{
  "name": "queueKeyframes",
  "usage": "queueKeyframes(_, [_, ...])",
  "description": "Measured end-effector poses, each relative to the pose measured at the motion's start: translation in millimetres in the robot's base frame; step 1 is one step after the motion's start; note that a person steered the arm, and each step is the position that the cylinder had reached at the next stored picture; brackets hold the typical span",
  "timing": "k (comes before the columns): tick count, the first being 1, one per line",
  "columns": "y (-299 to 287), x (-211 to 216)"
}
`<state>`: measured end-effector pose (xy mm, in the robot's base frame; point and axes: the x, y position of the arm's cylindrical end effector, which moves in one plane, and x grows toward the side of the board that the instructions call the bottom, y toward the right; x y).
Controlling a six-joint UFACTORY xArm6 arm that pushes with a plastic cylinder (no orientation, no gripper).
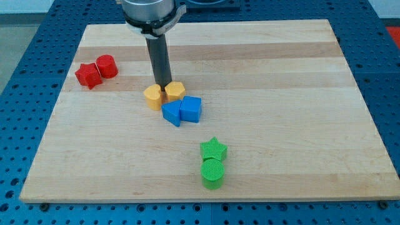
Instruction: Push the red blocks upwards
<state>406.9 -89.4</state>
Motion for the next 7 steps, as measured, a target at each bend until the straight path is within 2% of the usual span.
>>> queueKeyframes(4, [-12,-5])
queueKeyframes(6, [-89,6])
queueKeyframes(7, [-129,32])
